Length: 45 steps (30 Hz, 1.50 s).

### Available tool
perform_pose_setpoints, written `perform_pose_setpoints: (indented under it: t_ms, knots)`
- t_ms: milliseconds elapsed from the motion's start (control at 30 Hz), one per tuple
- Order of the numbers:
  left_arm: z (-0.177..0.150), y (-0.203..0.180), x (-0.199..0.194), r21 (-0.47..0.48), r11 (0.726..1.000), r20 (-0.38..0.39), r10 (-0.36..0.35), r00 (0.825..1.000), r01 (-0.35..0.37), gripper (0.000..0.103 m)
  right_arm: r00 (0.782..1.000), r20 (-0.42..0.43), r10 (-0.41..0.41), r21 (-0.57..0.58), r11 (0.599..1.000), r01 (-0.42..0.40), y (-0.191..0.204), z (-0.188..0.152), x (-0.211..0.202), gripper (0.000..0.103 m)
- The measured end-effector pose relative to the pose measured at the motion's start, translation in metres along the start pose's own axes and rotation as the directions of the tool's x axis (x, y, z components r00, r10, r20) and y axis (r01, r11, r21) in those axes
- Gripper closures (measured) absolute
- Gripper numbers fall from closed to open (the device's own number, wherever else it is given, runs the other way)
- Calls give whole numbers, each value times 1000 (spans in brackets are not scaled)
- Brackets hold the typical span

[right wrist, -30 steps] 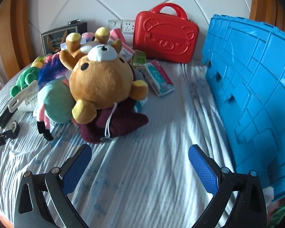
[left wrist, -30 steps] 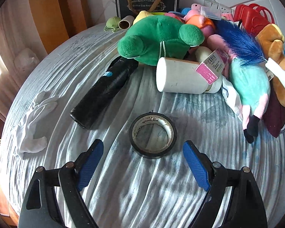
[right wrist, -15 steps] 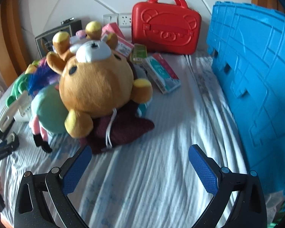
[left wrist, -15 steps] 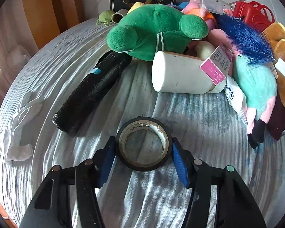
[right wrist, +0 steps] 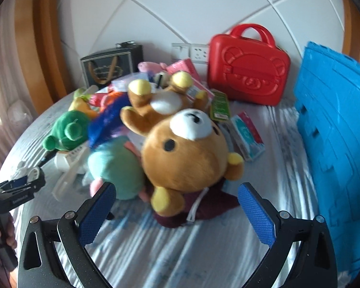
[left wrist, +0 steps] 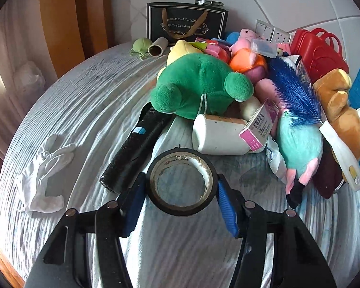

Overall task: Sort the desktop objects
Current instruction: 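Grasp the black tape roll with the left gripper while the right grasps the ointment box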

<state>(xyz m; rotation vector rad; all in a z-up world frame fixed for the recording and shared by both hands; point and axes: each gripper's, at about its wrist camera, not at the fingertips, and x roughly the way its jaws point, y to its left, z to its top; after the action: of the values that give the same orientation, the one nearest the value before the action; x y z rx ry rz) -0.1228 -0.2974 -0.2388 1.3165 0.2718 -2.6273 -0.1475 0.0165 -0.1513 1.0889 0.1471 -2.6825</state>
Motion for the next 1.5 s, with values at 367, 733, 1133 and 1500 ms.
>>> perform_pose_setpoints:
  t_ms: [367, 733, 1133, 1500]
  knots:
    - [-15, -1, -25, 36, 999, 20, -5, 1000, 4, 47, 997, 8, 72, -31, 997, -72, 35, 8, -4, 0]
    - [36, 14, -32, 23, 1000, 130, -10, 991, 7, 47, 974, 15, 225, -21, 974, -225, 139, 55, 7, 44]
    - [56, 10, 39, 148, 986, 85, -89, 992, 76, 48, 963, -237, 125, 190, 978, -80, 151, 29, 133, 65]
    - [54, 10, 46, 168, 982, 69, -103, 992, 91, 48, 960, -240, 147, 200, 975, -100, 154, 31, 149, 75]
